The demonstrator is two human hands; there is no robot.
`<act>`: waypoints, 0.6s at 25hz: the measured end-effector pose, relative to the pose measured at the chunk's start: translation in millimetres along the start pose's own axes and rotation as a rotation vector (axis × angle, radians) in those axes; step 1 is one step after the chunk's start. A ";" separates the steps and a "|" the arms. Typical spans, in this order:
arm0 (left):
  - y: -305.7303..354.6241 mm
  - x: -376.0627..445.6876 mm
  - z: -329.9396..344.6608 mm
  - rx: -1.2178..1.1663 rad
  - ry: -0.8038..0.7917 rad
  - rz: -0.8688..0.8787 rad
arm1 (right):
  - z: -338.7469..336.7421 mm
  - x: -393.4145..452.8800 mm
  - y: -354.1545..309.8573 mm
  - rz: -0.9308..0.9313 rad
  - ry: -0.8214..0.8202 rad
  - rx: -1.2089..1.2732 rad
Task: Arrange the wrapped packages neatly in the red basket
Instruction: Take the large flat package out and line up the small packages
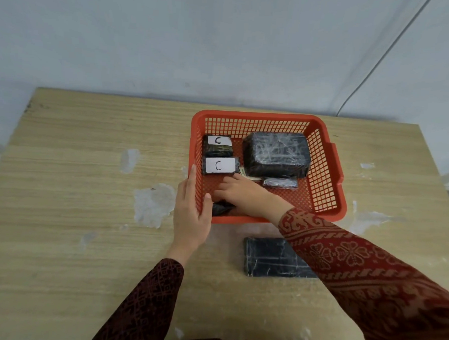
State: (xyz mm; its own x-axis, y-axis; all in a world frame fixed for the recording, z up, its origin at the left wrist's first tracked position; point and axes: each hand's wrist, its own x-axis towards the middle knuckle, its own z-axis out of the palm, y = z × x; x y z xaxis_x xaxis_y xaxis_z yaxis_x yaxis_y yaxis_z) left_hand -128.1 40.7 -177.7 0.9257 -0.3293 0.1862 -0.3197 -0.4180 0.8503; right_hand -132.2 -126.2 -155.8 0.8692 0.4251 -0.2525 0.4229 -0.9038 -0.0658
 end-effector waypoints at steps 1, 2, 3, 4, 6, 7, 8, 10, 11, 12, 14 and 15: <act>0.3 -0.1 -0.1 -0.002 0.000 0.001 | 2.6 4.0 -0.9 -0.010 -0.001 -0.016; 0.4 -0.3 -0.1 -0.004 -0.001 0.004 | 4.5 5.5 -0.2 -0.008 0.004 -0.003; 0.5 -0.4 -0.4 -0.004 -0.001 0.008 | 5.6 5.6 0.5 0.013 0.017 0.057; 0.6 -0.4 -0.5 -0.005 -0.002 0.010 | 5.7 4.5 1.9 0.060 0.034 0.178; 0.3 -0.5 -0.6 -0.011 -0.009 0.006 | 2.2 3.5 6.2 0.209 0.077 0.512; -0.1 -0.7 -0.2 -0.012 -0.012 0.005 | -0.7 3.9 10.2 0.292 0.111 0.653; -0.5 -0.9 0.0 -0.013 -0.014 0.004 | -3.5 5.2 15.7 0.362 0.150 0.748; -1.1 -0.9 -0.4 -0.019 -0.020 0.003 | -8.8 7.9 28.2 0.450 0.185 0.827; -1.1 -0.8 -0.6 -0.020 -0.023 0.004 | -11.1 9.4 32.9 0.469 0.178 0.841; -0.6 -0.8 -0.8 -0.017 -0.023 0.008 | -12.5 11.3 36.0 0.477 0.176 0.852; 1.0 -0.6 -0.8 -0.010 -0.019 0.014 | -12.1 15.6 37.0 0.492 0.210 0.837; 0.9 -0.4 -0.9 -0.010 -0.016 0.016 | -10.1 17.6 34.9 0.495 0.238 0.803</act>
State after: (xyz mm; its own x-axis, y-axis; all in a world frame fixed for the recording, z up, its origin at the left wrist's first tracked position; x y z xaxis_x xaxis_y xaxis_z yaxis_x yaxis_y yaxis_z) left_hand -128.5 41.2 -176.6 0.9171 -0.3496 0.1918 -0.3322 -0.4039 0.8524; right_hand -99.6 -149.7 -152.8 0.9681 -0.0925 -0.2330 -0.2282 -0.7099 -0.6663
